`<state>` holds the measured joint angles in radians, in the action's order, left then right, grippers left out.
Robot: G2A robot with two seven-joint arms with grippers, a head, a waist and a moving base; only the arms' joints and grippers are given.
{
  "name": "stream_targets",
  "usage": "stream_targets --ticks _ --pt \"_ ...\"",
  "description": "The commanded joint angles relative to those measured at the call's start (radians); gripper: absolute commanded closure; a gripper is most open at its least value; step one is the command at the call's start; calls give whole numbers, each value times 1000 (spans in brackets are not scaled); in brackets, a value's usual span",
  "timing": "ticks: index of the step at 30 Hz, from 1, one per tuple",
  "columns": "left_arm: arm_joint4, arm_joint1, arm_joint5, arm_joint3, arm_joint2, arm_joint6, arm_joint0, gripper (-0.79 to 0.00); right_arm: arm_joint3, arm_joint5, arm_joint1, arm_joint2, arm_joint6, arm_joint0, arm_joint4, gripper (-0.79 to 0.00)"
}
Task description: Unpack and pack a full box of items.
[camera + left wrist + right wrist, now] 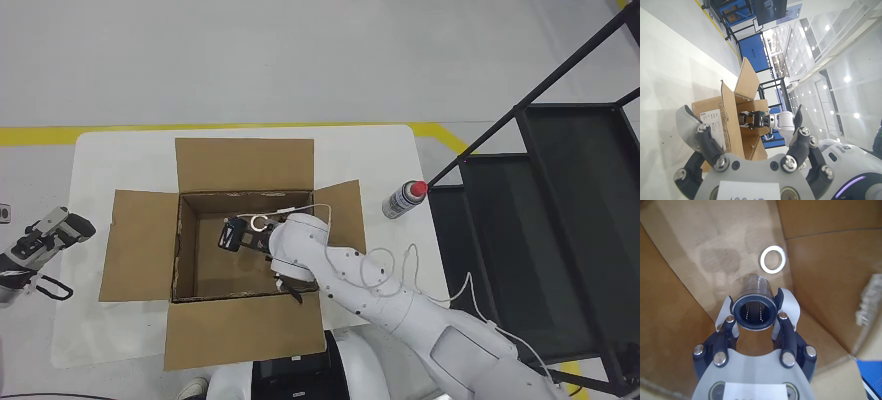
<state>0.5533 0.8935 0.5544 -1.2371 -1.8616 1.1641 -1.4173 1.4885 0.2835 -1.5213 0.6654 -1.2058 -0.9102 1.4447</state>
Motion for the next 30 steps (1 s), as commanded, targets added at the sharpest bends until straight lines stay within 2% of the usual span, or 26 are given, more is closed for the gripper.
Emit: stream_targets --ticks 1,8,12,16,20,30 --pt "0 0 0 0 0 0 0 -785 117 13 16 34 -14 -37 22 0" --pt "0 0 0 0 0 0 0 -785 492 98 77 190 2 -224 89 0" --pt "0 0 0 0 0 0 0 -785 648 150 105 282 8 -330 116 0" --pt "0 0 0 0 0 0 0 -785 779 149 129 404 41 -448 136 0" --pt "0 0 0 0 0 0 0 -785 862 145 148 526 119 -577 128 0" --pt "0 0 0 0 0 0 0 -785 862 128 178 818 394 -815 73 0"
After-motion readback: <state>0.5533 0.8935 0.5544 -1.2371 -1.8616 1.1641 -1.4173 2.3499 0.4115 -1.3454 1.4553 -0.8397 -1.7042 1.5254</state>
